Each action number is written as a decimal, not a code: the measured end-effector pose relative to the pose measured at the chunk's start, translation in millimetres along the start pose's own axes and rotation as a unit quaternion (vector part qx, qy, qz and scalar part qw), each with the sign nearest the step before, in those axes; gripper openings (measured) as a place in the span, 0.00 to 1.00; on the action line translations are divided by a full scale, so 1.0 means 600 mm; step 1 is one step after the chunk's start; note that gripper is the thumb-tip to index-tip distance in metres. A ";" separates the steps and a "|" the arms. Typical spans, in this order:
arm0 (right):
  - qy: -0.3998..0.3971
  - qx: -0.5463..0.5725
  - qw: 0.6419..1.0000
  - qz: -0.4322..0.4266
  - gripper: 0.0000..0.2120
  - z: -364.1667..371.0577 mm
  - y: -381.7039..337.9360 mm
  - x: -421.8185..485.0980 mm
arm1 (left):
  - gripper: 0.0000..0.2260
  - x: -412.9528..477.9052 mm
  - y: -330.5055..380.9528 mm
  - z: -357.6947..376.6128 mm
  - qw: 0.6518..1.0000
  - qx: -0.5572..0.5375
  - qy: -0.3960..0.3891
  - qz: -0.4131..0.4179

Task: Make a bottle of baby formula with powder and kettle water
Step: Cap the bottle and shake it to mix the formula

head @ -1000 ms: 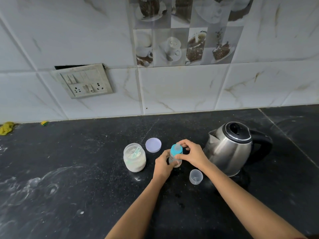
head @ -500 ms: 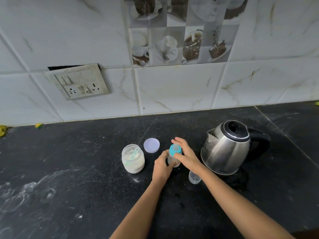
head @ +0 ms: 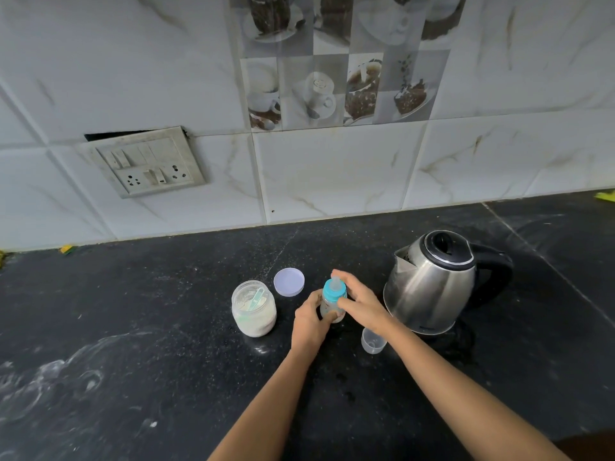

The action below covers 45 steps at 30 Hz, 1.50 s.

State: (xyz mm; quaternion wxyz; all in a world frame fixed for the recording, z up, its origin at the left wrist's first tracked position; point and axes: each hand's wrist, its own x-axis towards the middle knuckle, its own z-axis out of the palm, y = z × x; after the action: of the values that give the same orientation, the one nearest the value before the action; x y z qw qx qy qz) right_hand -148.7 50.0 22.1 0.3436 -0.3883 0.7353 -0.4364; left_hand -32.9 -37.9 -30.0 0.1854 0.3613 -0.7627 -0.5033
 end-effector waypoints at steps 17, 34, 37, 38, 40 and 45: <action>-0.041 -0.152 0.987 -0.030 0.28 -0.044 -0.031 0.035 | 0.27 0.029 0.017 -0.024 0.992 0.099 -0.080 0.014; 0.176 -0.414 0.890 0.070 0.24 0.039 -0.063 0.016 | 0.14 -0.012 0.008 0.027 0.998 -0.003 0.066 -0.001; 0.061 -0.370 0.927 0.013 0.26 -0.004 -0.054 0.035 | 0.21 0.004 0.001 0.011 0.999 0.024 0.007 0.027; 0.016 -0.356 0.934 -0.007 0.25 -0.017 -0.053 0.037 | 0.23 0.009 0.000 0.006 0.999 0.036 -0.015 0.037; -0.043 -0.371 0.926 -0.050 0.24 -0.036 -0.053 0.042 | 0.23 0.018 0.000 -0.001 0.996 0.047 -0.049 0.054; -0.016 -0.418 0.905 -0.078 0.21 -0.035 -0.048 0.052 | 0.23 0.025 0.012 -0.009 0.993 -0.002 -0.109 0.040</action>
State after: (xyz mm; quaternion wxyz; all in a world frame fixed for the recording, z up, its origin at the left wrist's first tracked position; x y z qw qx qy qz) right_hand -173.4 21.4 51.2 0.1268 -0.5594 0.8119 -0.1084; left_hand -42.0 -50.4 -22.7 0.1220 0.2731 -0.7911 -0.5335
